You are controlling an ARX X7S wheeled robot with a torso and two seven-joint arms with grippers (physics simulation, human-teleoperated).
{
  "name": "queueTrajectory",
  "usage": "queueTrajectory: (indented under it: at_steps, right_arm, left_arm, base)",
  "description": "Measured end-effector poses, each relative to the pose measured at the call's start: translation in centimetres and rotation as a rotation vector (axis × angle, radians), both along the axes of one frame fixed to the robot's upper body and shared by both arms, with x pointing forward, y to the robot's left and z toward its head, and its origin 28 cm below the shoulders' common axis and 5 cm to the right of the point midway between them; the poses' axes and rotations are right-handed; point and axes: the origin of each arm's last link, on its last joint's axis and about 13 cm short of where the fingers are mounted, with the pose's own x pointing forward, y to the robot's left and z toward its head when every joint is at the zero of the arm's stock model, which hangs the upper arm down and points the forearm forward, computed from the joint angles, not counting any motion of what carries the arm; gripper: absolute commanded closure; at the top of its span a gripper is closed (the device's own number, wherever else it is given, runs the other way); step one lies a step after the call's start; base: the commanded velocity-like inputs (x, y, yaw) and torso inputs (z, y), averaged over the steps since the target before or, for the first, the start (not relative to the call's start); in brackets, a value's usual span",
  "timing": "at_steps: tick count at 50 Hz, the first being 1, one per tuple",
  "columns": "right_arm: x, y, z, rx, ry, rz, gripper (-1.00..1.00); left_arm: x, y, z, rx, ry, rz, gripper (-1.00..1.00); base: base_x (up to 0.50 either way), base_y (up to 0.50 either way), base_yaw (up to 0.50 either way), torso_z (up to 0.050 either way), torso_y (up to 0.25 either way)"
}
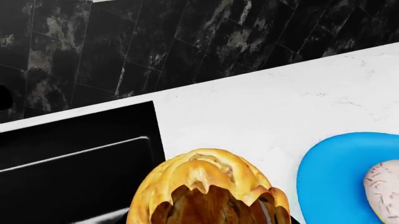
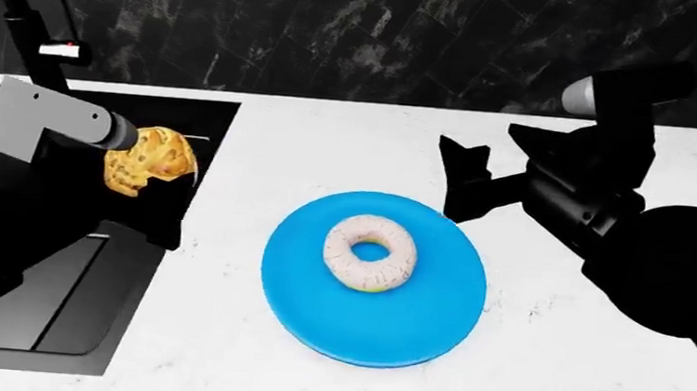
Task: Place the pastries on the plates.
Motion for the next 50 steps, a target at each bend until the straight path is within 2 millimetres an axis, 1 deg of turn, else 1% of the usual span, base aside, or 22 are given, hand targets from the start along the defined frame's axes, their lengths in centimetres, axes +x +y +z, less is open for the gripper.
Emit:
queueTrajectory:
  at_steps: [8,36,50]
  right_arm:
    - [-0.1,-0.06,-0.18,-0.007,-0.006,0.001,-1.0]
    - [-0.22,-0.22,-0.69,-0.014,-0.007,0.008,-1.0]
    - [-0.27,-0.3,-0.97,-0.01,-0.002,0.006,-1.0]
  left_arm:
    - [0.06,-0.06,-0.04,0.004,-0.001,0.002,1.0]
    - [0.21,-0.04,-0.49,0.01,0.006,0.005,1.0]
    - [0.01,0.27,-0.23,0.016,0.004,0.003,1.0]
  base:
    - [-0.18,0.5,0.0,0.0,0.0]
    - [0.0,0.5,0.0,0.0,0.0]
    - [0.0,0.5,0.0,0.0,0.0]
